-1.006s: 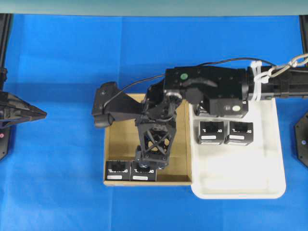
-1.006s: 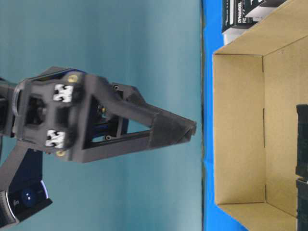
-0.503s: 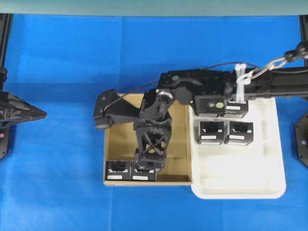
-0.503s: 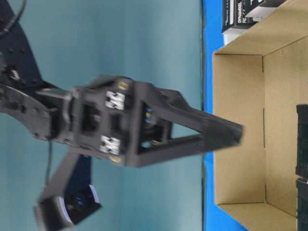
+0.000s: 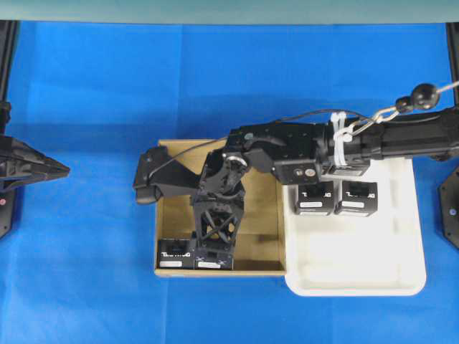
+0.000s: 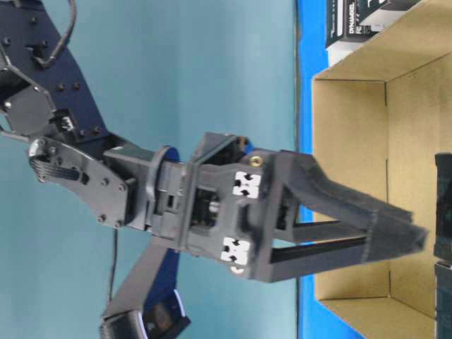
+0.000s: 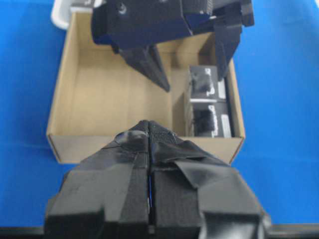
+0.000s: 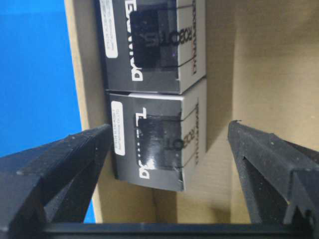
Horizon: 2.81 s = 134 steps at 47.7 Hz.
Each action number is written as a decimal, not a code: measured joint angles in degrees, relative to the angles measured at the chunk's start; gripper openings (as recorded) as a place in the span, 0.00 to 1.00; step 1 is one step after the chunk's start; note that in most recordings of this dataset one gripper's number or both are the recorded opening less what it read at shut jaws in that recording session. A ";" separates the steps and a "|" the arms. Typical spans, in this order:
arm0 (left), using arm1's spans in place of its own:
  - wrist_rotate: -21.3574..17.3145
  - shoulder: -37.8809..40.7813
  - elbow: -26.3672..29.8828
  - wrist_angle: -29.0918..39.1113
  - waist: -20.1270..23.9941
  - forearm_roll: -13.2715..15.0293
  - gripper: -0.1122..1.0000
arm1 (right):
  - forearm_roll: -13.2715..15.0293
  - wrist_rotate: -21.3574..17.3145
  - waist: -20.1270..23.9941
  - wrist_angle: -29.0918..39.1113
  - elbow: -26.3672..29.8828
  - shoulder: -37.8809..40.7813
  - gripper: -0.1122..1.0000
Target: Pick the box from inside the cardboard box.
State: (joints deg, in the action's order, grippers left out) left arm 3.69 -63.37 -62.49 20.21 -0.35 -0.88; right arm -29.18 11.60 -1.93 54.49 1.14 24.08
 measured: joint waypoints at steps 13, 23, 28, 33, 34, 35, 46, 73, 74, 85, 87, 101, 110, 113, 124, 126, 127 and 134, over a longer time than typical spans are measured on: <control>0.00 0.00 0.00 0.00 0.00 0.00 0.04 | 0.00 0.00 1.14 -0.62 -0.70 0.79 1.00; 0.00 0.00 0.00 0.00 0.00 0.00 0.04 | -0.09 -0.09 1.14 -1.93 -0.97 0.79 1.00; 0.00 0.00 -0.09 0.00 0.00 0.00 0.04 | -0.09 0.00 1.14 -2.02 -1.14 0.79 1.00; 0.00 0.00 0.00 0.00 0.00 0.00 0.04 | -0.09 -0.09 1.14 -2.02 -1.32 0.79 1.00; 0.00 0.00 -0.09 0.00 0.00 0.00 0.04 | -0.09 0.00 1.23 -2.02 -1.32 0.79 1.00; 0.00 0.00 -0.09 0.00 0.00 0.00 0.04 | -0.09 0.00 1.14 -2.11 -1.41 0.79 1.00; 0.00 0.00 -0.09 0.00 0.00 0.00 0.04 | -0.09 0.00 1.14 -3.43 -2.72 0.88 1.00; 0.09 0.00 0.00 0.00 0.00 0.00 0.04 | 0.00 -0.44 0.00 -5.45 -5.54 0.09 1.00; 0.09 0.00 -0.09 0.00 0.00 0.00 0.04 | 0.00 -0.44 -0.18 -5.54 -5.63 0.00 1.00; 0.26 0.00 -0.09 0.00 0.00 0.00 0.04 | 1.14 -0.35 -2.20 -5.45 -6.15 -0.62 1.00; 0.26 0.00 -0.09 0.00 0.00 0.00 0.04 | 1.41 -0.26 -2.64 -5.36 -6.15 -0.62 1.00; 0.26 0.00 0.00 0.00 0.00 0.00 0.04 | 3.96 0.00 -5.27 -4.57 -6.06 -0.88 1.00; 0.26 0.00 -0.09 0.00 0.00 0.00 0.04 | 6.33 0.88 -7.29 -3.60 -5.80 -1.05 1.00; 0.26 0.00 0.00 0.00 0.00 0.00 0.04 | 6.68 1.85 -8.00 -3.08 -5.71 -1.05 1.00; 0.26 0.00 0.00 0.00 0.00 0.00 0.04 | 7.03 3.96 -9.67 -2.02 -5.45 -1.05 1.00; 0.26 0.00 0.00 0.00 0.00 0.00 0.04 | 7.03 4.04 -9.67 -2.02 -5.45 -1.05 1.00; 0.26 0.00 -0.09 0.00 0.00 0.00 0.04 | 7.12 4.04 -9.76 -1.93 -5.45 -1.05 1.00; 0.26 0.00 0.00 0.00 0.00 0.00 0.04 | 7.12 4.13 -9.67 -2.02 -5.36 -1.23 1.00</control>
State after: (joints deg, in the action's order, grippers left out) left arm 3.96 -63.37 -62.49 20.21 -0.35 -0.88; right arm -22.06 15.73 -11.60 52.47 -4.22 22.85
